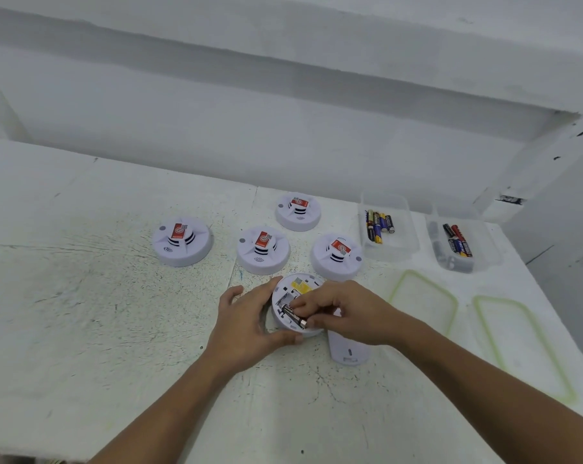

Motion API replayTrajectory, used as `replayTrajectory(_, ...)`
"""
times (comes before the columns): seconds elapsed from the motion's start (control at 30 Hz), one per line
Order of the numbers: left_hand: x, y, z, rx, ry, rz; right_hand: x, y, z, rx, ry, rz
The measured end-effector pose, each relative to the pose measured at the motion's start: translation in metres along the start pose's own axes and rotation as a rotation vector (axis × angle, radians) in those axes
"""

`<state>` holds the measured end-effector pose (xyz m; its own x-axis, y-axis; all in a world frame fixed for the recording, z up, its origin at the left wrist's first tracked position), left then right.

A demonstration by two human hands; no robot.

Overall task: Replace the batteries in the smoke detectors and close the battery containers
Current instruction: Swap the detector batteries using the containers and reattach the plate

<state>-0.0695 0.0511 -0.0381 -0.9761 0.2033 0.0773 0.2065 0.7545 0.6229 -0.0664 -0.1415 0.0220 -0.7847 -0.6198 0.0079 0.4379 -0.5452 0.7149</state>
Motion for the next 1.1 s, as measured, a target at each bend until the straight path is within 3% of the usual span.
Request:
replayTrajectory(0.3,-0.002,0.001,0.001,-0.009,-0.014,-0.008,-0.001,-0.008,-0.012,0.001,0.024,-0.053)
replayTrajectory(0.87,-0.002,-0.001,0.001,-0.037,-0.007,-0.017,-0.003,-0.014,-0.013,0.136,0.059,0.034)
replayTrajectory(1.1,-0.001,-0.001,0.0,-0.025,-0.02,-0.034,0.001,-0.012,-0.011,0.002,0.008,-0.039)
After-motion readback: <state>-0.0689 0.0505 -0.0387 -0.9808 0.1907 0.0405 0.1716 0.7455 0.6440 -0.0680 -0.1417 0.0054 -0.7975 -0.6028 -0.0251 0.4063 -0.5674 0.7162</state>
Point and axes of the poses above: each hand's wrist, its own x-axis away from the middle knuckle, its own y-axis out of the back of the hand, z = x × y, the point moved 1 cm from there along -x, towards the middle knuckle, and after that the axes turned 12 degrees about y, right-handed, at the moved point
